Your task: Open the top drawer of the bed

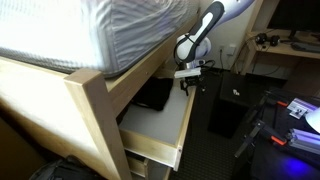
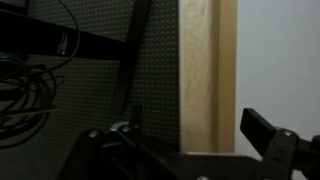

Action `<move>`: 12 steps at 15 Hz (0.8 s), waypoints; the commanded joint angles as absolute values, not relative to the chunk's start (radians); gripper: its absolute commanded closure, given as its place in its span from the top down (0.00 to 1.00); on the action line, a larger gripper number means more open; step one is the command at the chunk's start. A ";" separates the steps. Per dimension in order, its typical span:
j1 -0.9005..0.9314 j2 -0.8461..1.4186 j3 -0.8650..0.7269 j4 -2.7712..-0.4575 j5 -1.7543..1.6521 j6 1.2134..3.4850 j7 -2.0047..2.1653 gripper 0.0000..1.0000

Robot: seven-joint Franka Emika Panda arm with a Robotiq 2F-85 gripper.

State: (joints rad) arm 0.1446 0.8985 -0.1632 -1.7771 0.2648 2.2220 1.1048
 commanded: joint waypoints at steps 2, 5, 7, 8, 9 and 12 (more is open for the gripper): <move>0.116 0.979 -0.153 -1.843 0.233 2.260 1.137 1.00; 0.110 0.973 -0.153 -1.873 0.226 2.259 1.148 1.00; 0.110 0.967 -0.157 -1.891 0.219 2.258 1.157 1.00; 0.110 0.964 -0.159 -1.900 0.214 2.257 1.163 1.00; 0.111 0.962 -0.161 -1.907 0.209 2.255 1.170 1.00; 0.106 0.963 -0.163 -1.923 0.198 2.250 1.178 1.00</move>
